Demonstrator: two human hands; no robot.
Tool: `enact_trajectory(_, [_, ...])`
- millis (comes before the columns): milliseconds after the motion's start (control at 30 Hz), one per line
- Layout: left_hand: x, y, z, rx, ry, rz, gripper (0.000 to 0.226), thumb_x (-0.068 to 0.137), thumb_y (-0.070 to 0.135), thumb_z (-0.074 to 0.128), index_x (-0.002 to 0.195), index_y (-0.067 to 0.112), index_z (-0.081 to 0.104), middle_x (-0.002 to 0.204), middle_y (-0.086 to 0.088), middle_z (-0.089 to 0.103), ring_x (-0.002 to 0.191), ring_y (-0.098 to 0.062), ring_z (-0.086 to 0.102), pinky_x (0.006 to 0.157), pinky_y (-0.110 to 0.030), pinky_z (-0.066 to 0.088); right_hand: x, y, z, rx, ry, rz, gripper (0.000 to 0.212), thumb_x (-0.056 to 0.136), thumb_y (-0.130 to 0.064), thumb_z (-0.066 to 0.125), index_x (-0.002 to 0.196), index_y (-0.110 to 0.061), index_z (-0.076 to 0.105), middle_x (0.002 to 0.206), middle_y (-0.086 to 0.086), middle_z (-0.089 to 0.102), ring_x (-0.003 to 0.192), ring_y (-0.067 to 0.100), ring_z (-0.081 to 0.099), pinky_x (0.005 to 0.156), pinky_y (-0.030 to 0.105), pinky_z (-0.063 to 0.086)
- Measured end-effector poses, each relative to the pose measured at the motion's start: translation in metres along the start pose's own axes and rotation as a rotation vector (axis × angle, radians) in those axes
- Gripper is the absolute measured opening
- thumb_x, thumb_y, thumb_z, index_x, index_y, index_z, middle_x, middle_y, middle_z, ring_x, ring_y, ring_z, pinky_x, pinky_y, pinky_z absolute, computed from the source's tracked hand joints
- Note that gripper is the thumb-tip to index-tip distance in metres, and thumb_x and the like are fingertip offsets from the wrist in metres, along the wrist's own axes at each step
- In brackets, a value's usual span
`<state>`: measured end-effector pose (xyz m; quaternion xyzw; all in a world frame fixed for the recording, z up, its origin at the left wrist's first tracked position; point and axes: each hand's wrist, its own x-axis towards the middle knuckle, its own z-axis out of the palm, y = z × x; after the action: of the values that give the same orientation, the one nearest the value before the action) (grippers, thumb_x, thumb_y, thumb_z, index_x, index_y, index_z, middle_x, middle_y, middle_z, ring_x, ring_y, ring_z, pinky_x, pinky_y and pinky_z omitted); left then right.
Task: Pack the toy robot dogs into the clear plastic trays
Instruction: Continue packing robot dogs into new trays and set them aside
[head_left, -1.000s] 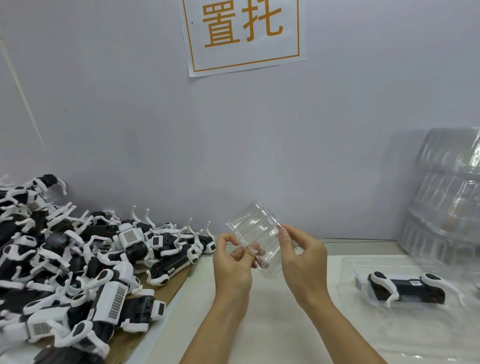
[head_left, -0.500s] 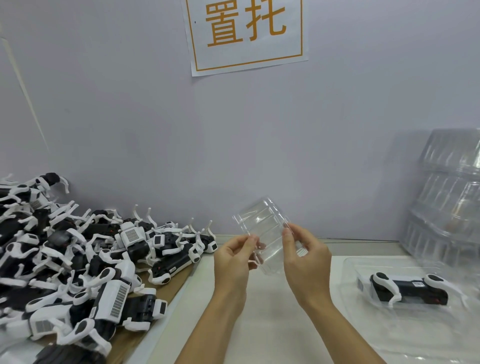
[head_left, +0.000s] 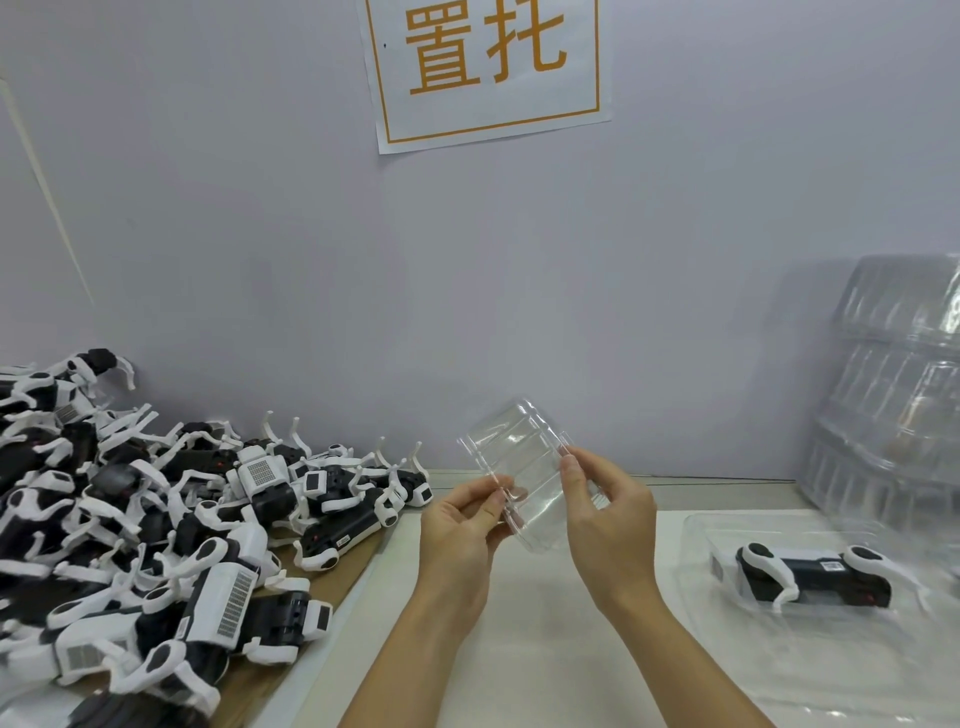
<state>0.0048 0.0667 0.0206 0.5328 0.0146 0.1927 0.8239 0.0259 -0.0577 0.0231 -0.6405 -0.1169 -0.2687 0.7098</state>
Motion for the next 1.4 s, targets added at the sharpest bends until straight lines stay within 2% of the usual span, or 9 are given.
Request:
enact_trajectory(200, [0.008, -0.002, -0.007, 0.121, 0.25, 0.091, 0.032, 0.094, -0.014, 0.049, 0.084, 0.007, 0.071, 0.07, -0.005, 0.069, 0.059, -0.011, 0.056, 0.058, -0.023, 0.046, 0.007, 0.001, -0.001, -0.044, 0.068, -0.027, 0.013, 0.097, -0.024, 0.061, 0.102, -0.023, 0.073, 0.094, -0.015, 0.073, 0.093, -0.006, 0.064, 0.079, 0.004, 0.043])
enact_trajectory(400, [0.024, -0.007, -0.05, 0.164, 0.64, -0.042, 0.044, 0.085, -0.014, 0.029, 0.085, 0.018, 0.058, 0.082, -0.011, 0.057, 0.061, -0.017, 0.043, 0.054, -0.028, 0.035, 0.042, -0.007, -0.039, 0.038, 0.475, 0.028, 0.018, 0.1, -0.033, 0.053, 0.091, -0.027, 0.068, 0.092, -0.01, 0.071, 0.09, 0.016, 0.065, 0.083, 0.032, 0.051])
enact_trajectory(600, [0.023, -0.011, -0.051, 0.382, 0.592, -0.075, 0.058, 0.078, -0.013, 0.024, 0.105, 0.03, 0.052, 0.092, -0.012, 0.056, 0.06, -0.02, 0.044, 0.054, -0.03, 0.038, 0.044, -0.006, -0.044, 0.053, 0.557, 0.062, 0.017, 0.101, -0.034, 0.048, 0.098, -0.03, 0.064, 0.094, -0.013, 0.07, 0.079, 0.015, 0.059, 0.078, 0.032, 0.05])
enact_trajectory(800, [0.021, -0.01, -0.038, 0.261, 0.435, -0.045, 0.063, 0.084, -0.017, 0.025, 0.102, 0.034, 0.057, 0.077, -0.007, 0.052, 0.053, -0.016, 0.04, 0.051, -0.027, 0.037, 0.045, -0.007, -0.046, 0.101, 0.576, 0.078, 0.029, 0.101, -0.032, 0.046, 0.112, -0.015, 0.067, 0.108, -0.003, 0.072, 0.104, 0.02, 0.066, 0.095, 0.039, 0.053])
enact_trajectory(900, [0.019, -0.015, -0.03, 0.199, 0.256, -0.048, 0.054, 0.093, -0.014, 0.03, 0.115, 0.023, 0.062, 0.07, -0.007, 0.049, 0.051, -0.014, 0.043, 0.05, -0.024, 0.04, 0.043, -0.01, -0.044, 0.08, 0.55, 0.051, 0.024, 0.102, -0.03, 0.046, 0.106, -0.02, 0.067, 0.104, -0.006, 0.072, 0.101, 0.016, 0.066, 0.095, 0.04, 0.052])
enact_trajectory(1000, [0.015, -0.019, -0.026, 0.197, 0.184, -0.116, 0.031, 0.101, 0.003, 0.047, 0.119, 0.023, 0.063, 0.089, -0.013, 0.057, 0.064, -0.018, 0.059, 0.063, -0.028, 0.052, 0.04, -0.011, -0.043, 0.025, 0.557, 0.001, 0.024, 0.102, -0.033, 0.046, 0.105, -0.021, 0.067, 0.102, -0.005, 0.071, 0.1, 0.018, 0.065, 0.094, 0.044, 0.051])
enact_trajectory(1100, [0.015, -0.023, -0.035, 0.452, 0.292, -0.092, 0.025, 0.097, 0.022, 0.061, 0.122, 0.018, 0.062, 0.126, -0.009, 0.056, 0.105, -0.023, 0.057, 0.087, -0.033, 0.05, 0.037, -0.014, -0.041, -0.001, 0.604, -0.053, 0.023, 0.101, -0.034, 0.043, 0.105, -0.023, 0.064, 0.097, -0.01, 0.071, 0.092, 0.023, 0.064, 0.088, 0.047, 0.052])
enact_trajectory(1233, [0.013, -0.018, -0.039, 0.533, 0.56, -0.093, 0.014, 0.1, 0.022, 0.05, 0.11, 0.016, 0.057, 0.113, -0.01, 0.057, 0.087, -0.021, 0.053, 0.069, -0.031, 0.042, 0.036, -0.016, -0.04, 0.004, 0.65, -0.107, 0.023, 0.101, -0.031, 0.043, 0.107, -0.021, 0.063, 0.099, -0.007, 0.072, 0.087, 0.013, 0.062, 0.085, 0.039, 0.05])
enact_trajectory(1400, [0.009, -0.019, -0.023, 0.123, 0.1, -0.354, 0.046, 0.106, 0.033, 0.037, 0.106, 0.001, 0.07, 0.108, -0.012, 0.073, 0.105, -0.022, 0.067, 0.097, -0.036, 0.049, 0.034, -0.019, -0.037, 0.016, 0.611, -0.235, 0.026, 0.103, -0.028, 0.044, 0.111, -0.013, 0.064, 0.101, -0.005, 0.072, 0.098, 0.005, 0.063, 0.088, 0.025, 0.049])
